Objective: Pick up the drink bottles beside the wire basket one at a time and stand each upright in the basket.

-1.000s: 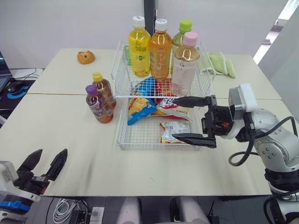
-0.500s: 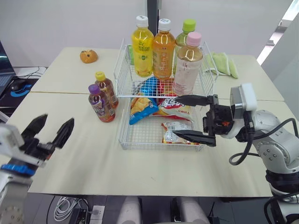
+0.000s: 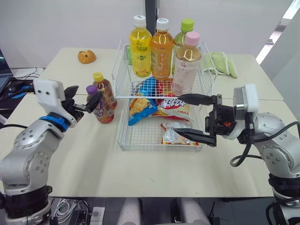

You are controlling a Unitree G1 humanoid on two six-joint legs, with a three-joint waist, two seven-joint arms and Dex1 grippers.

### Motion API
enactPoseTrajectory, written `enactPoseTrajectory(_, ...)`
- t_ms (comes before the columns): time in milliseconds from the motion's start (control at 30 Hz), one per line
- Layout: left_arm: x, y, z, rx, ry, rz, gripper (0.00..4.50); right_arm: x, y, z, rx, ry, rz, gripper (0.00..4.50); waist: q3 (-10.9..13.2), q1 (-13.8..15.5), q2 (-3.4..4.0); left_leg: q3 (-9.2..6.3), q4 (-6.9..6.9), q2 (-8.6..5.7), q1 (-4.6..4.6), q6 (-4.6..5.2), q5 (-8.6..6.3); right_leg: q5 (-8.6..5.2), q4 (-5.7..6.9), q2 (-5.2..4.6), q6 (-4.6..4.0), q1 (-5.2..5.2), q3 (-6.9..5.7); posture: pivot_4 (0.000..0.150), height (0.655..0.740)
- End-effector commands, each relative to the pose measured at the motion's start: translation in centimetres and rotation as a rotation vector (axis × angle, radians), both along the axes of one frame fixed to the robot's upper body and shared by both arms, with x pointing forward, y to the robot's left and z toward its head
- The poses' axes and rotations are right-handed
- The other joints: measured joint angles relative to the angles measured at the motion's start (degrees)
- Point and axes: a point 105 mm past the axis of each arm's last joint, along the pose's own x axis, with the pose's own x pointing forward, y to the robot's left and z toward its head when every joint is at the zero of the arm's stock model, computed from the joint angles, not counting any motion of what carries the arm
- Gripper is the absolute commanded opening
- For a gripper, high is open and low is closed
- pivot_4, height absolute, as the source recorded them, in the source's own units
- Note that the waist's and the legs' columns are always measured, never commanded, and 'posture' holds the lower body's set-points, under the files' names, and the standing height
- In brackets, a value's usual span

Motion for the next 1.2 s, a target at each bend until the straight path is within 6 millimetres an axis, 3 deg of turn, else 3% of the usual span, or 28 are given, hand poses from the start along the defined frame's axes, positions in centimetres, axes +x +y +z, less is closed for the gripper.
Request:
enactPoseTrajectory(33, 0.6, 0.1, 0.9, 0.043, -0.042, 0.019, 4.47, -0.7, -0.2, 0.9, 0.008, -0.048, -0.012, 4.50, 0.0, 0.0, 0.00, 0.01, 0.00, 0.00, 0.00, 0.00, 0.00, 0.00, -0.01, 0.00, 0.00, 0.00, 0.02, 0.150, 0.7400)
enactPoseTrajectory(567, 2.3, -0.3, 0.3, 0.053, -0.040, 0.004, 4.47, -1.1, -0.4, 1.0, -0.002, -0.044, -0.044, 4.50, 0.0, 0.0, 0.00, 0.01, 0.00, 0.00, -0.03, 0.00, 0.00, 0.00, -0.02, -0.02, 0.00, 0.00, 0.00, 0.150, 0.7400)
enactPoseTrajectory(667, 2.5, -0.1, 0.1, 0.038, -0.024, 0.022, 3.88, -1.1, -0.4, 1.0, -0.001, -0.044, -0.046, 4.50, 0.0, 0.0, 0.00, 0.00, 0.01, -0.01, -0.03, 0.00, 0.00, 0.00, -0.02, -0.02, 0.01, 0.00, 0.00, 0.150, 0.7400)
enactPoseTrajectory(933, 2.9, -0.3, -0.3, 0.059, -0.006, 0.018, 1.37, -1.1, -0.4, 1.2, -0.004, -0.045, -0.048, 4.50, 0.0, 0.0, 0.00, 0.00, 0.01, -0.01, -0.03, 0.00, 0.00, 0.00, -0.02, -0.02, 0.01, 0.00, -0.01, 0.150, 0.7400)
enactPoseTrajectory(1200, 2.5, 0.1, -0.3, 0.069, -0.008, 0.029, 1.34, -1.0, -0.4, 1.2, -0.005, -0.043, -0.051, 4.50, 0.0, 0.0, 0.00, 0.00, 0.01, -0.01, -0.03, 0.00, 0.00, 0.00, -0.02, -0.02, 0.01, 0.00, 0.00, 0.150, 0.7400)
